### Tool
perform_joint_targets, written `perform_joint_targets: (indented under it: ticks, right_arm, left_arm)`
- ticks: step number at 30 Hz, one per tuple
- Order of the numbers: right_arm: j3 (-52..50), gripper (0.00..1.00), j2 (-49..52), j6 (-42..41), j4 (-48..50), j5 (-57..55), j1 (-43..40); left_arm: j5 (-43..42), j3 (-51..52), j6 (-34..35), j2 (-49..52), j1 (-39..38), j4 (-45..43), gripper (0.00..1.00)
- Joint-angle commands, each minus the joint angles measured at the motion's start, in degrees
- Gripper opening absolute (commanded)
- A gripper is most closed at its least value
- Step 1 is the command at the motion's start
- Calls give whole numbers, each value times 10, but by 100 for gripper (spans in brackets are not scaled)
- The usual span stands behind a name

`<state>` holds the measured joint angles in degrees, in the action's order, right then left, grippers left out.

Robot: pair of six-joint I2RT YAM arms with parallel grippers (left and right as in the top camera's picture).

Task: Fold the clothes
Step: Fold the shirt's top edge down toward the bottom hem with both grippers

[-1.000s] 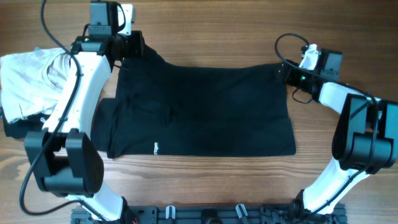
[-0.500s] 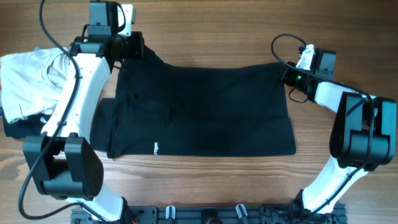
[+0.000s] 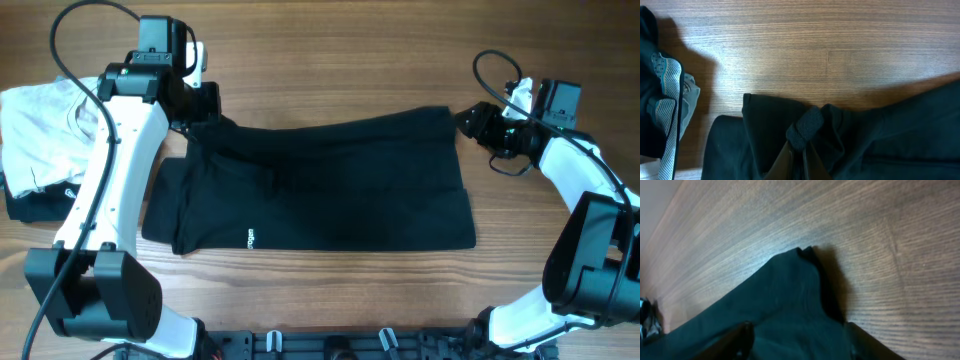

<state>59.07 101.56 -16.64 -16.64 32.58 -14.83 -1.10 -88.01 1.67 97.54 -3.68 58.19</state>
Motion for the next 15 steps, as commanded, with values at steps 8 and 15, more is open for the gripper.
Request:
perform_joint_targets:
  ticks: [8, 15]
  right_arm:
    - [-2, 57, 101, -1, 195, -129, 72]
    - [-2, 52, 153, 0, 261, -115, 75]
  left_arm:
    - [5, 1, 18, -11, 3, -21, 4]
    - [-10, 1, 18, -11, 3, -28, 4]
